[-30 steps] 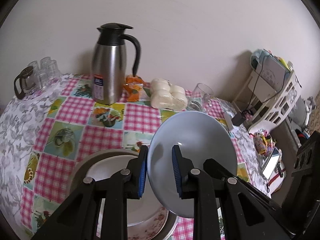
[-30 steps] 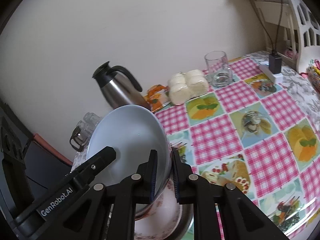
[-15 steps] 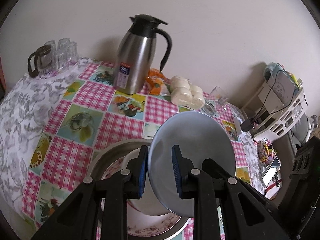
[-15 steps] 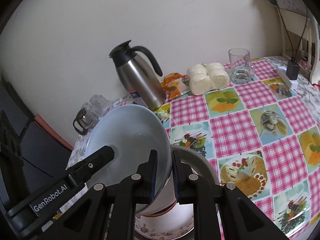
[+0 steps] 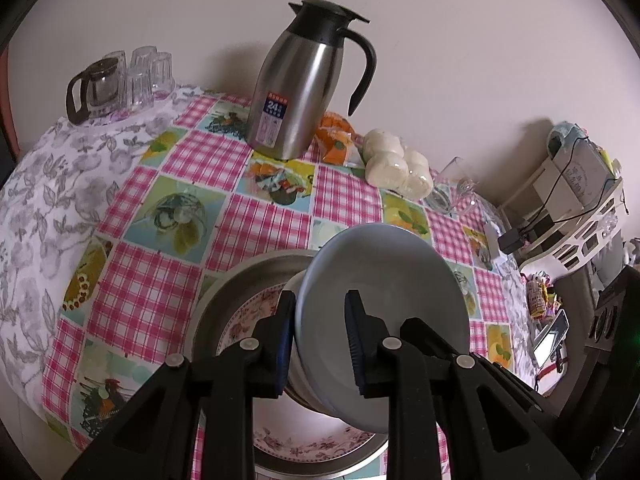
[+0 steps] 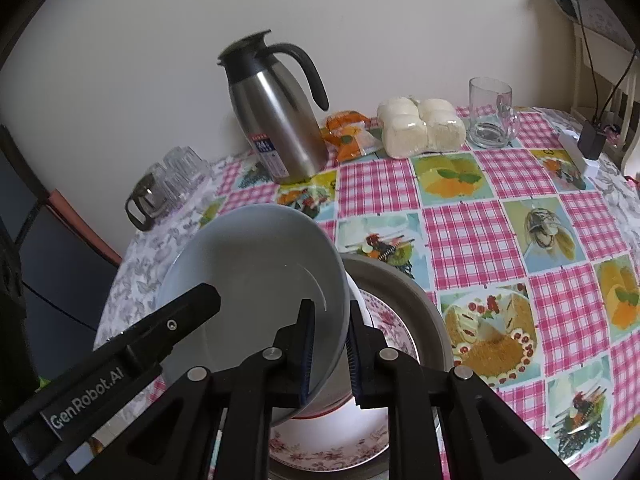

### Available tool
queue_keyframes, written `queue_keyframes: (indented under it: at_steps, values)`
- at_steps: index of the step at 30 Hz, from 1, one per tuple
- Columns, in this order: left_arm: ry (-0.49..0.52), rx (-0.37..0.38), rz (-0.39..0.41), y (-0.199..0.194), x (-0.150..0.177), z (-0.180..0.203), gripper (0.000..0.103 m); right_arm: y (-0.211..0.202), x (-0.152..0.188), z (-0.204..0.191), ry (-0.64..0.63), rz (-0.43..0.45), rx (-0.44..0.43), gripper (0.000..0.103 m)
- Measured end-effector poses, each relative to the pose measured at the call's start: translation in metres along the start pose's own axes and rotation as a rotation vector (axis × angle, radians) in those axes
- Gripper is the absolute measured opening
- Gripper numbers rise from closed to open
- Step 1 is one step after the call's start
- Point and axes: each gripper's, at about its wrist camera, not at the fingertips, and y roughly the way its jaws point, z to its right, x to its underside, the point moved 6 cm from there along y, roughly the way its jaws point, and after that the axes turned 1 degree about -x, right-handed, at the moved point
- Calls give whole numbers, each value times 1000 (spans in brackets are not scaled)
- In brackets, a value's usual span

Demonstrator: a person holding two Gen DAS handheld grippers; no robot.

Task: Organize plates and bowls
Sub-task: 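Lower the round bowl into the square bowl with both grippers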

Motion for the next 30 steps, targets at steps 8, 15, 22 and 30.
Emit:
queue_keyframes:
  at_steps: [8, 15, 22, 30]
  values:
    - [-12, -7, -35, 10, 4, -5, 24, 8, 5, -2, -32, -39, 30, 19]
    - [-12, -23, -32, 12, 5, -7, 24, 13, 8, -4, -53, -60, 41, 20]
    - [-7, -49, -19, 13, 3, -8, 24, 13, 9, -5, -48, -71, 15, 26]
    - [-1, -90, -10, 16, 3, -11, 24, 13, 8, -5, -30, -77, -22, 32]
